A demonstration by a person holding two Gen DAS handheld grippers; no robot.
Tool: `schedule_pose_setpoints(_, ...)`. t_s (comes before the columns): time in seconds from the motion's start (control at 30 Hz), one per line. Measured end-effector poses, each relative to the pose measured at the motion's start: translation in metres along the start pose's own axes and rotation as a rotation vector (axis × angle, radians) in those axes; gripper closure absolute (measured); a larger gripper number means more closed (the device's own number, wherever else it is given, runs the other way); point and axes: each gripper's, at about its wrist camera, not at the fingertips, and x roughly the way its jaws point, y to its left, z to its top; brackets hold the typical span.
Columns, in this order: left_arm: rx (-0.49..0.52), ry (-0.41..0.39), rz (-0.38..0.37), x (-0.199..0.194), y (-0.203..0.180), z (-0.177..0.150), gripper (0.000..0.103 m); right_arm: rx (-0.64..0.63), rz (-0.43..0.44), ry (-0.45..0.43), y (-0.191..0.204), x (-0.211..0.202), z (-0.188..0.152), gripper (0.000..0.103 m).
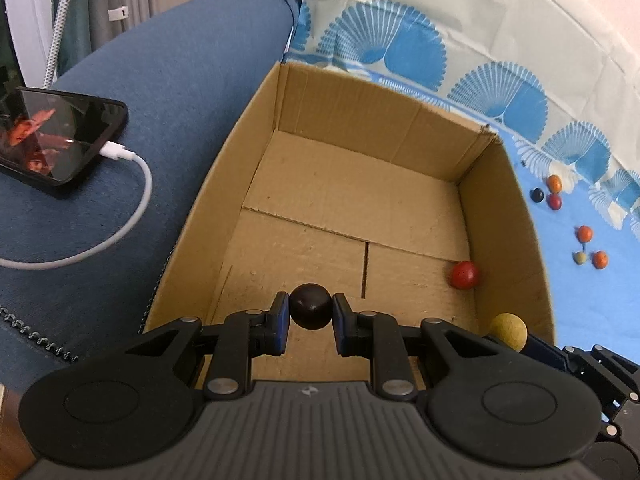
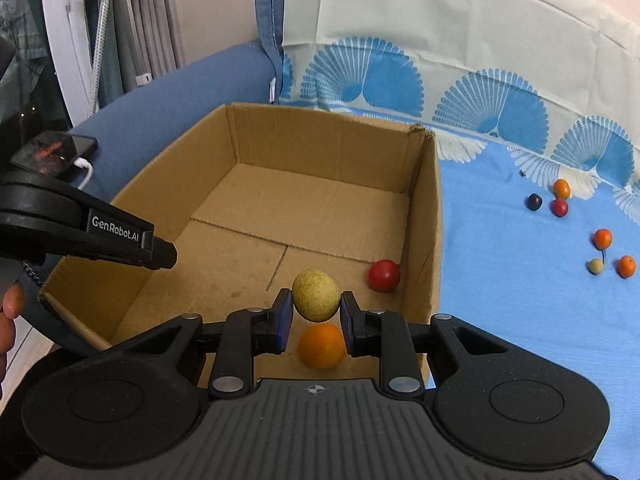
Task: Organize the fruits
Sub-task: 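Carry the dark cherry and yellow fruit into the box and open both tools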
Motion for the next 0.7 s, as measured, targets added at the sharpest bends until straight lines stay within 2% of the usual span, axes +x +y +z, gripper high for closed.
schedule_pose_setpoints(0.33,0.034,0.035,0.035,0.029,0.000,0.005,0.078,-0.024,-0.013,0.038,-0.003,0.026,0.003,0.076)
schedule_pose_setpoints(0.4,0.056,0.047,0.033,0.034,-0.002,0.006,0.075,-0.035,-0.007,0.041,-0.003,0.030,0.006,0.076)
schedule_pose_setpoints(0.43,0.065,0.053,0.025,0.035,-0.003,0.007,0.061,-0.046,0.004,0.048,-0.003,0.032,0.008,0.076)
schedule_pose_setpoints(0.47,0.067,0.055,0.016,0.036,-0.004,0.008,0.033,-0.060,0.009,0.052,-0.002,0.034,0.010,0.076)
schedule_pose_setpoints(0.53,0.065,0.048,-0.013,0.032,-0.005,0.008,0.008,-0.089,0.005,0.045,0.000,0.034,0.014,0.069)
schedule_pose_setpoints(0.57,0.066,0.045,-0.019,0.029,-0.006,0.008,0.000,-0.097,-0.002,0.040,0.000,0.033,0.016,0.051)
schedule_pose_setpoints(0.6,0.063,0.035,-0.010,0.025,-0.008,0.007,0.000,-0.101,-0.019,0.028,0.001,0.030,0.017,0.035)
schedule_pose_setpoints(0.67,0.074,0.030,-0.007,0.019,-0.010,0.005,0.000,-0.107,-0.038,0.007,0.000,0.020,0.017,0.023)
schedule_pose_setpoints(0.7,0.079,0.034,-0.007,0.016,-0.011,0.004,0.000,-0.113,-0.035,0.004,0.000,0.015,0.017,0.021)
